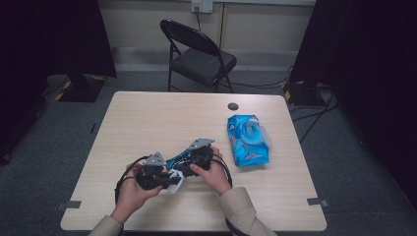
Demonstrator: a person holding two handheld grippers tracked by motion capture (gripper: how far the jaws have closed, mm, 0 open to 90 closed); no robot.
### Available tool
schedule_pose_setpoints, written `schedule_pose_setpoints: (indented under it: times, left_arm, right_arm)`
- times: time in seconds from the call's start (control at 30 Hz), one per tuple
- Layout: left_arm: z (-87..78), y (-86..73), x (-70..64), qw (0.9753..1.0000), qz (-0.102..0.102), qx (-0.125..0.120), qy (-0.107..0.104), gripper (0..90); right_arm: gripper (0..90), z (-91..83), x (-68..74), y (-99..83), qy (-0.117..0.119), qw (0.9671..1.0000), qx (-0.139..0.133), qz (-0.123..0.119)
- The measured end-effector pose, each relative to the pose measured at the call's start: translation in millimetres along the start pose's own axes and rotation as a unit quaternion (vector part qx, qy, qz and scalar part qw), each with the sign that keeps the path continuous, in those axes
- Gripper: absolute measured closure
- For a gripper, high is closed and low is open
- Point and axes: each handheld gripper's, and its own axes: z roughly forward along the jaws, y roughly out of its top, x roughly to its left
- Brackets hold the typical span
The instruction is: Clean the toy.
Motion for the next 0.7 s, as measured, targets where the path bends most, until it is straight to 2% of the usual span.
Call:
schedule_pose_setpoints:
  times: [0.03, 0.2, 0.23, 0.37, 0.4, 0.43, 0.53, 0.7]
  left_arm:
    - [-6.9, 0.2, 5.2, 0.9999, -0.006, -0.009, 0.009, 81.2]
    - [-19.7, 0.5, 16.0, 0.9994, -0.013, -0.021, 0.025, 81.3]
    - [-26.3, -0.3, 23.4, 0.9986, -0.021, -0.031, 0.037, 81.3]
    - [-35.2, -3.7, 37.1, 0.9965, -0.037, -0.041, 0.062, 81.2]
    - [-35.2, -3.7, 37.1, 0.9965, -0.037, -0.041, 0.062, 81.2]
    - [-36.3, -6.8, 42.7, 0.9956, -0.046, -0.044, 0.07, 81.2]
    - [-32.3, -10.8, 48.7, 0.9948, -0.048, -0.04, 0.081, 81.2]
    - [-20.4, -13.9, 59.5, 0.9935, -0.063, -0.045, 0.083, 81.0]
  right_arm:
    - [4.3, 0.0, 0.0, 0.0, 0.0, 1.0, 0.0, 0.0]
    - [4.3, 0.0, -0.2, 0.2, 0.0, 1.0, 0.001, -0.001]
    - [4.2, 0.0, -0.3, 0.0, 0.001, 1.0, 0.0, -0.001]
    - [4.3, 0.0, -0.3, 0.0, 0.001, 1.0, 0.0, -0.001]
    - [4.3, 0.0, -0.3, 0.0, 0.001, 1.0, 0.0, -0.001]
    - [4.2, 0.0, -0.3, 0.1, 0.001, 1.0, 0.001, -0.001]
    - [4.2, 0.1, -0.5, 0.2, 0.001, 1.0, 0.001, -0.002]
    - [4.2, 0.1, -0.5, 0.4, 0.001, 1.0, 0.001, -0.002]
